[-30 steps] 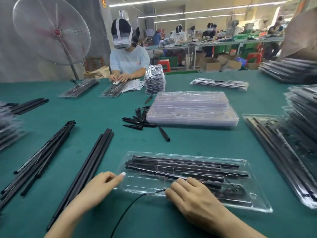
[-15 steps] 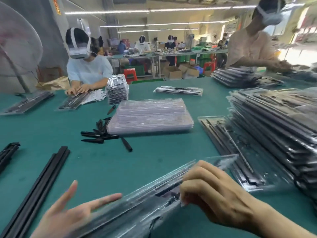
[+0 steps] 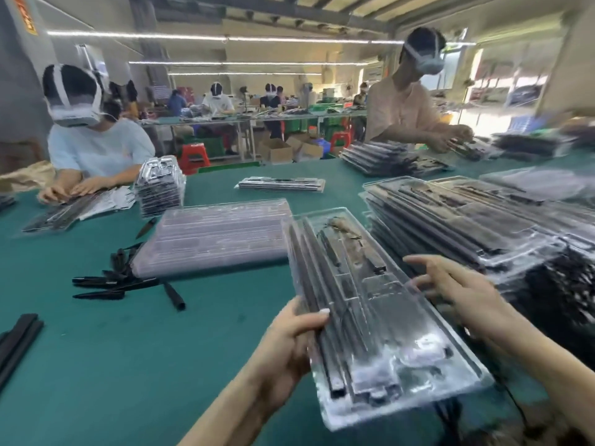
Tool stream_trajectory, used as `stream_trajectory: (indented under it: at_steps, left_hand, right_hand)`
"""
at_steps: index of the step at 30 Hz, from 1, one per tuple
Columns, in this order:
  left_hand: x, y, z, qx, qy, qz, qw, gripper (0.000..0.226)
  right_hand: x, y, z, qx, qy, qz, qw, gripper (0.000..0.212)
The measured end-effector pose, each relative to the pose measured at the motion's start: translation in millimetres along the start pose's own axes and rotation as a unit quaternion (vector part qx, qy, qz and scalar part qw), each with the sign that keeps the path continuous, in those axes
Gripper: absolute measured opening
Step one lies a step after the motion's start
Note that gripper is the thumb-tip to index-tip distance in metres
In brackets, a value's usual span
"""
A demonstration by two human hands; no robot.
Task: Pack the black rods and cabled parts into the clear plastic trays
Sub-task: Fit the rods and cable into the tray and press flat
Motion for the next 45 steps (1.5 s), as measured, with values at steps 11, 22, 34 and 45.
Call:
stream_trajectory:
  at_steps: [11,22,34,45]
  left_hand:
    - [-32.0,-33.8,113.0,0.087,0.056,0.058,0.993,0.019]
    - [-10.1,-44.3,130.9,0.053,0.170,0.472,0.864,0.052]
    - [-23.9,-50.3,123.0,-0.013,0.225,0.407,0.885,0.019]
    - [-1.0,-49.2,132.9,0.079,0.134,0.553,0.818,0.057]
  right_hand:
    - [58.6,55.9,-30.7,-0.204,0.081,-0.090,0.971,0.028]
    - [29.2,56.8,-24.3,0.110,0.187,-0.596,0.773,0.027]
    - [27.2,75.9,-18.2,0.167,0.233,-0.625,0.726,0.016]
    - [-8.6,60.2,-11.4,0.218,0.186,-0.522,0.804,0.033]
Point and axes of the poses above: each hand's wrist, its own z-axis towards the middle knuckle, its own x-axis out of the back of the hand, y = z × x, the point moved 3 cm from there along z, towards the middle knuckle, and after that the axes turned 6 degrees about -y, right-handed, at the moved point
